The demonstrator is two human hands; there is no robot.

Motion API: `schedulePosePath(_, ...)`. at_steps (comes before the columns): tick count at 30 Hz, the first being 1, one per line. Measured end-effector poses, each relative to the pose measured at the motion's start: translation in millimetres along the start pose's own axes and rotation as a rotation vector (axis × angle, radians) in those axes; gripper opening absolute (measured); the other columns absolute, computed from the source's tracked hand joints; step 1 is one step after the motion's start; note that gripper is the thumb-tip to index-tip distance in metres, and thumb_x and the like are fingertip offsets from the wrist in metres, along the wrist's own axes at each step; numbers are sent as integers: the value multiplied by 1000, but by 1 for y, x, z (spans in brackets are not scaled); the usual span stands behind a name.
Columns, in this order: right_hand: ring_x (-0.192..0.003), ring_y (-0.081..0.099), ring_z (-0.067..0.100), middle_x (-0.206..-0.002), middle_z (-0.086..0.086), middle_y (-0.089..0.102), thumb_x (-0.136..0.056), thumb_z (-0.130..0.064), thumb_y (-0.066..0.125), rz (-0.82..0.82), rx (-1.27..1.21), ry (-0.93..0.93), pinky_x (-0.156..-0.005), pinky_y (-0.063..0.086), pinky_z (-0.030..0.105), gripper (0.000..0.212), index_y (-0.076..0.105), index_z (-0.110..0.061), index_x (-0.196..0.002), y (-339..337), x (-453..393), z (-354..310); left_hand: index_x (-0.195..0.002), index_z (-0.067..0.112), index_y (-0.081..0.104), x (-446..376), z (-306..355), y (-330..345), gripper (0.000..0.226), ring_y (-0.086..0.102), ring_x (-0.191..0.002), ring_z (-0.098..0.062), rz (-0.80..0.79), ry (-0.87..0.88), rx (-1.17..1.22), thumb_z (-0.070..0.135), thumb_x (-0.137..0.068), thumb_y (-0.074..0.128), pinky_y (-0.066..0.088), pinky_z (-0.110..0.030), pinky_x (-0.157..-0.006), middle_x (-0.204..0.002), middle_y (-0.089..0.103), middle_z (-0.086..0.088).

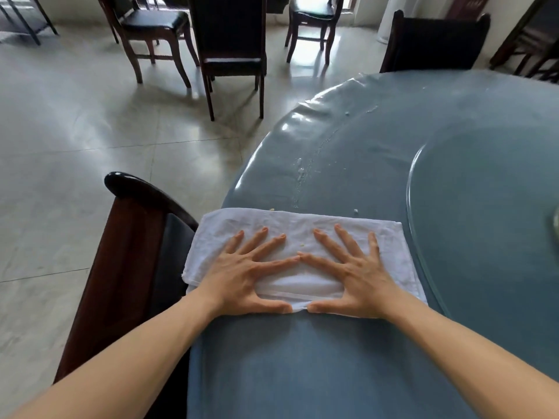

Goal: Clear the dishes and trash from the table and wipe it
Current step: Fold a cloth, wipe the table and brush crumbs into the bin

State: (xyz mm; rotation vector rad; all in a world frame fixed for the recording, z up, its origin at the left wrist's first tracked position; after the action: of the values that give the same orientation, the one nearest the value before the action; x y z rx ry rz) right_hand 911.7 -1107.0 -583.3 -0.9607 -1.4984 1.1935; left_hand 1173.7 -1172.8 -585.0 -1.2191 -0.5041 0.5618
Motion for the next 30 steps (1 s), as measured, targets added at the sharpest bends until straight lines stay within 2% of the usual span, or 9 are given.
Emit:
schedulePosePath(4, -156, -25, 24, -167, -22, -23, -61, -107, 17, -8, -1, 52, -113, -11, 78, 91, -13, -77, -141, -11, -34, 9, -141, 77, -2, -35, -32, -9, 81, -13, -156, -12, 10, 46, -9, 96, -75, 40, -10, -46, -126, -167, -5, 24)
schedulePosePath(9, -156, -25, 22, -167, -23, -22, -59, -108, 12, 8, -31, 123, -113, -11, 78, 90, -11, -78, -141, -18, -73, 24, -141, 77, 0, -84, -71, -18, 81, -7, -157, -13, 17, 114, -17, 97, -74, 40, -9, -44, -126, -167, -1, 24)
schedulePosePath(14, -155, -27, 20, -167, -24, -22, -60, -108, 16, 5, -43, 223, -114, -12, 76, 91, -7, -77, -143, -22, -100, 30, -144, 75, 5, -126, -101, -29, 82, -2, -158, -15, 13, 217, -10, 95, -74, 43, -3, -46, -127, -167, 4, 22)
schedulePosePath(21, -155, -26, 17, -165, -28, -24, -63, -107, 19, 14, -58, 354, -113, -8, 77, 87, -5, -79, -142, -27, -128, 37, -143, 75, 1, -177, -135, -36, 81, -5, -158, -15, -19, 342, -2, 97, -75, 37, -2, -50, -126, -168, 4, 22)
schedulePosePath(25, -155, -28, 17, -165, -28, -25, -66, -105, 28, -12, -79, 419, -113, -9, 77, 87, -5, -78, -143, -34, -147, 43, -143, 75, 1, -204, -151, -41, 81, -4, -157, -14, -19, 397, 8, 97, -75, 38, 0, -50, -126, -168, 5, 22)
schedulePosePath(30, -155, -28, 18, -165, -28, -26, -64, -105, 24, -20, -100, 461, -114, -9, 77, 87, -8, -80, -141, -40, -165, 56, -143, 76, 1, -237, -163, -45, 81, -5, -157, -13, -28, 438, 17, 98, -74, 38, -1, -49, -126, -168, 5, 22)
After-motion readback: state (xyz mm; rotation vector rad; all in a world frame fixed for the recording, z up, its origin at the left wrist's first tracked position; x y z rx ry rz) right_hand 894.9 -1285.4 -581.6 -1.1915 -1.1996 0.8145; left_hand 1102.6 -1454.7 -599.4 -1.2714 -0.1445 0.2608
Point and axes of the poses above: each hand's wrist, its own x-axis away from the middle knuckle, its own y-axis out of the palm, z = x × y, the point moved 1 cm from there along -x, towards the middle knuckle
